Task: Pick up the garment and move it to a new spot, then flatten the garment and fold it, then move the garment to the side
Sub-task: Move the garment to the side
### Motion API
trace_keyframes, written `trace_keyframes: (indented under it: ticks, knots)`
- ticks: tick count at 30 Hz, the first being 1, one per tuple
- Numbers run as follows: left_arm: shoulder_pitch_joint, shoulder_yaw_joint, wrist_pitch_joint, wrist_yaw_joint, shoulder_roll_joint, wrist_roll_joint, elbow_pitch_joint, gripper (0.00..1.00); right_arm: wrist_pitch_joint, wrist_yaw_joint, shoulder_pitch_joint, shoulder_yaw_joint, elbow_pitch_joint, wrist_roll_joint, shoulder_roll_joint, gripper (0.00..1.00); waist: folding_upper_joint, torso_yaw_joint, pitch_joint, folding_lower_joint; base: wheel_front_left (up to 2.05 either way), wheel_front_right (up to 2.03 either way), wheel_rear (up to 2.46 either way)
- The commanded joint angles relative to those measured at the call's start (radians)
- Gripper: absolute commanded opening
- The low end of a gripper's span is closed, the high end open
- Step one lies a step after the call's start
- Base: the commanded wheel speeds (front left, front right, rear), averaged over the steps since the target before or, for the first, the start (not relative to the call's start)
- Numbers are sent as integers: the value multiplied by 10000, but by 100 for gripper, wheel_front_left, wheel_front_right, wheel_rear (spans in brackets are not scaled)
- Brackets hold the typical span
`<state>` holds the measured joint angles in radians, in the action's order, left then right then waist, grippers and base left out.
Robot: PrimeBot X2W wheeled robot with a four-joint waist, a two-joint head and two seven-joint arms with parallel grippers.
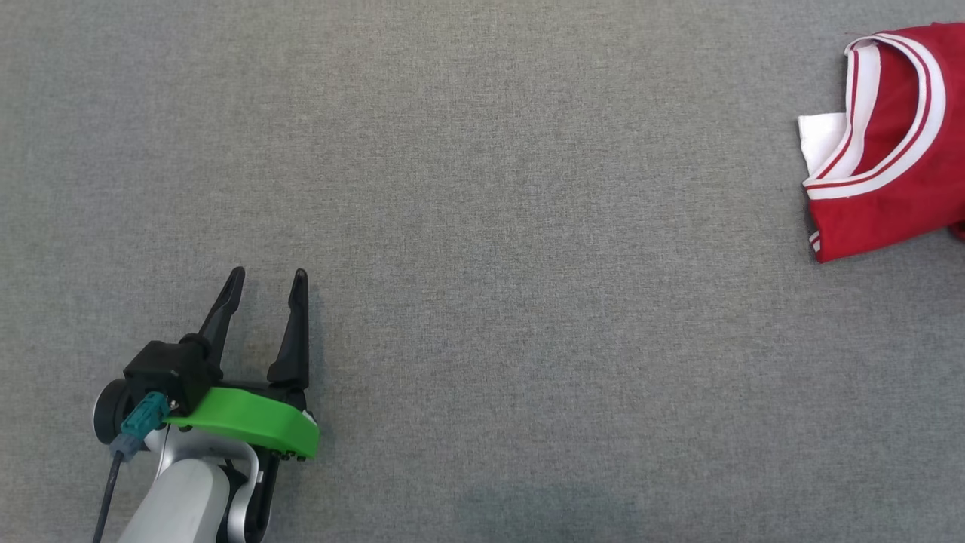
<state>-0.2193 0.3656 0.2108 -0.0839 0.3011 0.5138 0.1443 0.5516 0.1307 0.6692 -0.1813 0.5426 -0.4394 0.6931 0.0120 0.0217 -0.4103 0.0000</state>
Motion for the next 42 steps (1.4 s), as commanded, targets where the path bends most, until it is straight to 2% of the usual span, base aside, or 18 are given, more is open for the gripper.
trace_keyframes:
  ticks: [1, 7, 14, 20, 24, 31, 36, 42]
  knots:
    - [-214, 0, -46, -70, 96, -47, -61, 100, -303, 1, -117, -124, 254, 306, -149, 100, -120, -11, -62, 0, 0, 0, 0]
    - [-210, 15, -140, -155, 162, -46, -229, 100, -1221, 1, -192, -666, 1034, 1239, -627, 100, -120, -70, -61, 0, 0, 0, 0]
    - [25, 45, -189, -206, 210, 5, -256, 100, -1748, 1, -437, -960, 1792, 1568, -979, 100, -120, -194, 140, 0, 0, 0, 0]
    - [165, 72, -118, -238, 185, 76, -244, 100, -2608, 1, -924, -846, 1877, 1776, -907, 100, -120, -292, 628, 0, 0, 0, 0]
    - [533, 25, 92, -313, 71, 166, -227, 100, -4065, -1, -1700, -658, 811, 1463, -902, 100, -120, -345, 1392, 0, 0, 0, 0]
    - [1326, -359, 401, -435, -90, 344, -288, 100, -6080, -4, -4195, -309, -2205, 501, -1261, 100, -120, -257, 2282, 0, 0, 0, 0]
    - [1709, -650, 505, -410, -174, 361, -106, 100, -7025, -3, -5909, -2, -3869, 893, -1905, 100, -120, -117, 2612, 0, 0, 0, 0]
    - [1929, -873, 550, -423, -362, 183, 252, 100, -7937, -4, -7120, 581, -4753, 1968, -3110, 100, -120, 237, 3051, 0, 0, 0, 0]
